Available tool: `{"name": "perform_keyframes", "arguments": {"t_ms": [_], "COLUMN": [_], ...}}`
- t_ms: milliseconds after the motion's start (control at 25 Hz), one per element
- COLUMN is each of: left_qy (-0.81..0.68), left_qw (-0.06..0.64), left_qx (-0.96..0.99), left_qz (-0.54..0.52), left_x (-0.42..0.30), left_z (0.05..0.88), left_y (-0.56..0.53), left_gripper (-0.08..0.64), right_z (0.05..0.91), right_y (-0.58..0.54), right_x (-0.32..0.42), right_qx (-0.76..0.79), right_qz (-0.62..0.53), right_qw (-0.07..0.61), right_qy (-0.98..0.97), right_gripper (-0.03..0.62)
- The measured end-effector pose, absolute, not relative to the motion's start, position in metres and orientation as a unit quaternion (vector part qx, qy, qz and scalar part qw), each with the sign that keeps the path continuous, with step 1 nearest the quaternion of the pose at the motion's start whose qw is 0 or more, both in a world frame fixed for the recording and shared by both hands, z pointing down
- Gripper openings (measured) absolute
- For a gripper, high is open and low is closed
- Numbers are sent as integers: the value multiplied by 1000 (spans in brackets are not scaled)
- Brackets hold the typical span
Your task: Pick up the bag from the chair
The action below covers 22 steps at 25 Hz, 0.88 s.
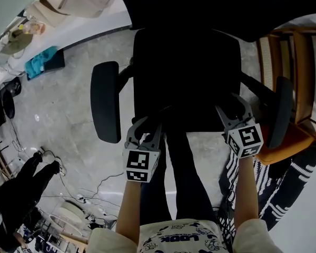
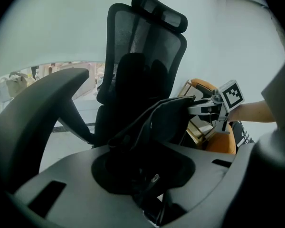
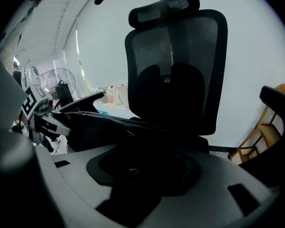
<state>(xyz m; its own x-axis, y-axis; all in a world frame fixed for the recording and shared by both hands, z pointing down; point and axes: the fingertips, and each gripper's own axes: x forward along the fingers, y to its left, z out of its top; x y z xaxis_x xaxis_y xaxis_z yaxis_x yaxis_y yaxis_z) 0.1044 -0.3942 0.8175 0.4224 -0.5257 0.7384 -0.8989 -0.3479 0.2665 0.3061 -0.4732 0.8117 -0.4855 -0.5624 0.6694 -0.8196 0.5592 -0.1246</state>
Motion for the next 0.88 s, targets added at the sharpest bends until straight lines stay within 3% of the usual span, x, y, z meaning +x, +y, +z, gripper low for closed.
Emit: {"name": "perform_keyframes", "arguments": {"t_ms": [360,880], "left_qy": [-460,-432], "left_qw": [324,259], "left_qx": [770,808], "left_qz": [300,306], "left_x": [99,85], "left_z": [807,709], "left_y": [-384,-382], "left_gripper": [48,41], "right_z": [796,692], "right_y": [-466,-431], "right_x": [303,299], "right_qx": [444,515], "right_qz": [218,214], "right_qw": [302,254], "right_qy": [-815,-790], "right_gripper": [156,144]}}
